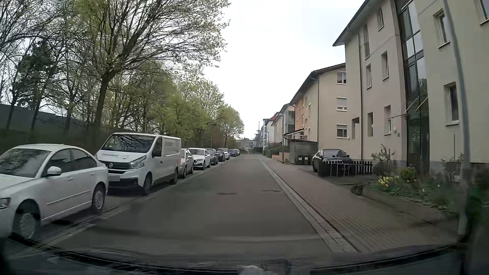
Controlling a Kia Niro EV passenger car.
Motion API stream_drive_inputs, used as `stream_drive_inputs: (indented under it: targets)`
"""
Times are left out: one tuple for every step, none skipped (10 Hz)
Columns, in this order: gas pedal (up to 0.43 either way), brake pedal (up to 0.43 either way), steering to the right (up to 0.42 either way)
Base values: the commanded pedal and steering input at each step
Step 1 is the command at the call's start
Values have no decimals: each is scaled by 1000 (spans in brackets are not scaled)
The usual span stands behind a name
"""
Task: Follow the waypoints while adhering to traffic rules and regulations
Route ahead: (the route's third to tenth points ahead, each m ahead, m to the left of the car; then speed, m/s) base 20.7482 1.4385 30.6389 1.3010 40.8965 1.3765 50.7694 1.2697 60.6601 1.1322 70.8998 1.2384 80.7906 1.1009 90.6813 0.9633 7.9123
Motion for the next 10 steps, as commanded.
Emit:
stream_drive_inputs:
  targets:
    - [98,0,-3]
    - [98,0,-3]
    - [98,0,-2]
    - [98,0,0]
    - [98,0,2]
    - [98,0,3]
    - [98,0,3]
    - [98,0,3]
    - [98,0,3]
    - [98,0,3]
